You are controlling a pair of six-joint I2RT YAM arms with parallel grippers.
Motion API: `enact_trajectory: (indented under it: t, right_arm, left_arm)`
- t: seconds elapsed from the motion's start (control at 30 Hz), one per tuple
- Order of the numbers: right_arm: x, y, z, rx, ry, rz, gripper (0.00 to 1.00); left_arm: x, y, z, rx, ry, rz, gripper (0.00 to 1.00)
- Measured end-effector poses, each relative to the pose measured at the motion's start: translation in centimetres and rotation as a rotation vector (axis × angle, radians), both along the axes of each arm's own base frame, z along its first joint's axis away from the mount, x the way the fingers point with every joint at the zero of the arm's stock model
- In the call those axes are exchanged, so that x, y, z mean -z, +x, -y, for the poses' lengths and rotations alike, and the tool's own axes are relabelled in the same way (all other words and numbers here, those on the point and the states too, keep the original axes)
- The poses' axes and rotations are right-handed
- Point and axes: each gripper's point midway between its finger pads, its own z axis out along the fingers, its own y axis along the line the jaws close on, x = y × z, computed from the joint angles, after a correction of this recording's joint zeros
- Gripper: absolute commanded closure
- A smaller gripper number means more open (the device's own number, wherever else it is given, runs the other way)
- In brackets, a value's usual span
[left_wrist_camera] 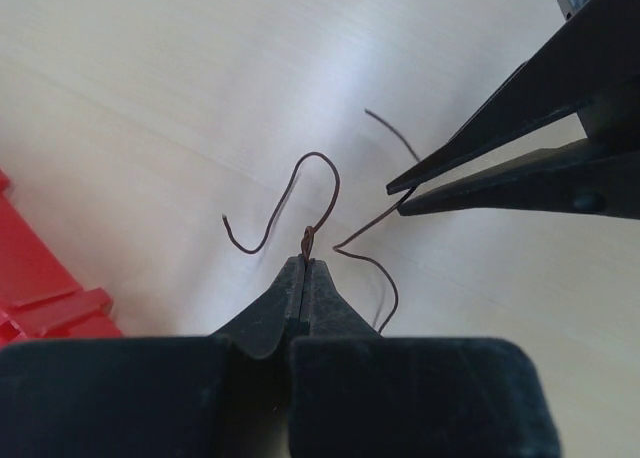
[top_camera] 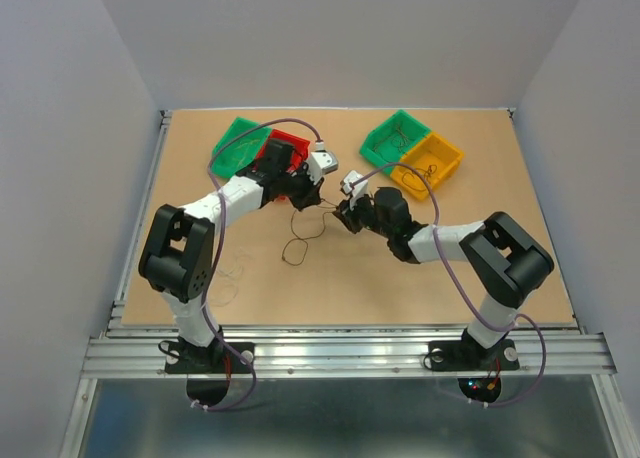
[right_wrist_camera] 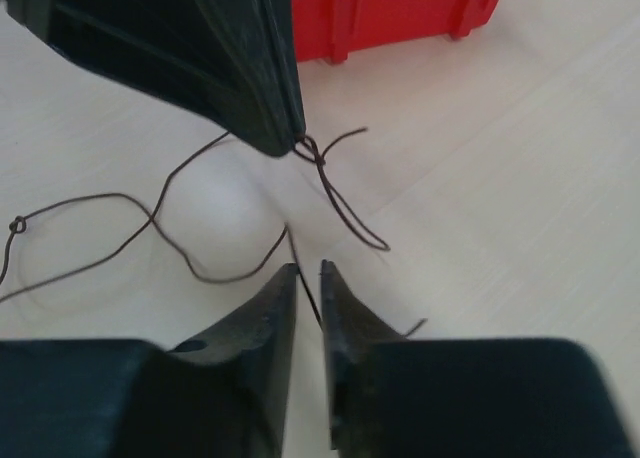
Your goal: Untangle the cables
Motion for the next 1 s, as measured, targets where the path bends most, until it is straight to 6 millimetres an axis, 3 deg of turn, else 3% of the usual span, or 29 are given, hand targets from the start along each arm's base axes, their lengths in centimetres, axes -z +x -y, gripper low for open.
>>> enact_trajectory:
  t: [0.03,0.1,0.2,0.5,0.77,1.0]
  right_arm:
    - [-0.4,0.2,0.0,0.003,0.005,0.015,0.53]
    - [-0.8,0.5,0.0,0.009,0.007,0.041,0.26]
    - [-0.9,0.8,0.2,0.021,0.004,0.056,0.18]
    - [-1.3,0.9,-0.1,-0.016,-0.013,0.126,0.17]
    - [3.6,1.0,0.0,-0.059,-0.121,0.110,0.20]
    - [4.8,2.5,-1.0,-0.075,-0.157,0.135,0.20]
  left_arm:
    - [0.3,0.0,0.2,0.010,0.002,-0.014,1.00]
    - [1.1,0.1,0.4,0.022,0.011,-0.038,1.00]
    - [2.2,-0.2,0.4,0.032,0.024,-0.073,1.00]
    - [3.2,-0.7,0.5,0.063,0.042,-0.134,1.00]
    - [3.5,-1.0,0.4,0.070,0.051,-0.150,1.00]
    - [3.6,-1.1,0.4,0.071,0.052,-0.155,1.00]
